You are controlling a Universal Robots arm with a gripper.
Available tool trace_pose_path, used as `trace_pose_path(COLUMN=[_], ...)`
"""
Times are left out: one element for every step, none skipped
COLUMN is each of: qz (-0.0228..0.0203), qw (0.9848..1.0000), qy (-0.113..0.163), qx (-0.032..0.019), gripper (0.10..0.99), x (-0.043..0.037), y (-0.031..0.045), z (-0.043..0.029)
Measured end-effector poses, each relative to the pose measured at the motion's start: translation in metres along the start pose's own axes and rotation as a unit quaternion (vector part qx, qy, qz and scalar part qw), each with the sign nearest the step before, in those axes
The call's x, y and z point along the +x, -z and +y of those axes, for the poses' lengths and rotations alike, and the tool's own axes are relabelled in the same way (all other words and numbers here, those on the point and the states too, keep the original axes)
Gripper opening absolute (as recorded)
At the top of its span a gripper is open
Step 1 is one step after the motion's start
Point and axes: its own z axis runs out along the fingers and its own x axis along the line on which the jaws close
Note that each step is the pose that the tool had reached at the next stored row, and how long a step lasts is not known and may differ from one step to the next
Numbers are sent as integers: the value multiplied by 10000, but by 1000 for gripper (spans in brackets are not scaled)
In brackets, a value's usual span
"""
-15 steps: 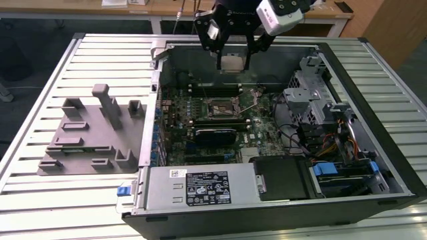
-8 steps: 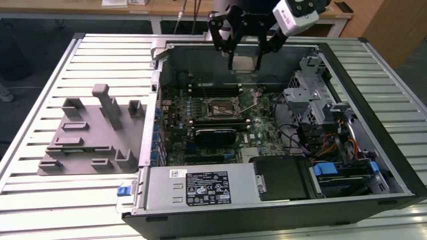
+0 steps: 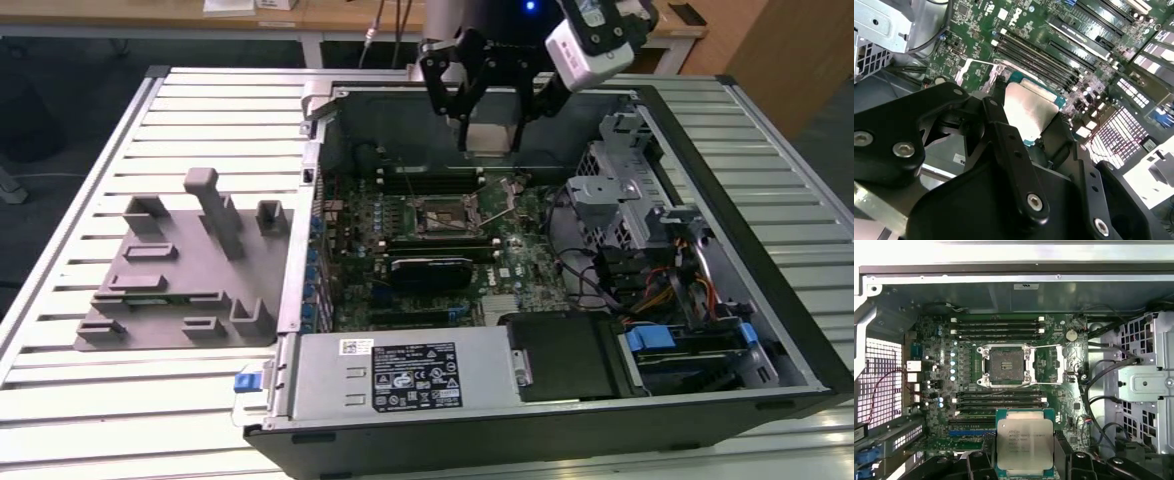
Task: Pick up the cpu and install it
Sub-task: 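Pick up the cpu and move it towards the insertion slot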
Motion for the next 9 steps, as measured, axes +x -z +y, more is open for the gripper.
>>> trace_pose_path(qz=[0, 0, 0, 0, 0, 0, 0, 0, 0], qw=[10000, 10000, 10000, 10000, 10000, 10000, 10000, 10000, 10000], qy=[0, 0, 0, 0, 0, 0, 0, 0, 0], qx=[0, 0, 0, 0, 1, 1, 0, 0, 0], gripper=[541, 541, 541, 541, 541, 541, 541, 541, 541], x=[3, 6, 8, 10, 13, 15, 18, 19, 20], y=[-18, -36, -54, -72, -91, -109, -127, -145, -164], z=[-1, -2, -3, -3, -4, -5, -5, -5, -5])
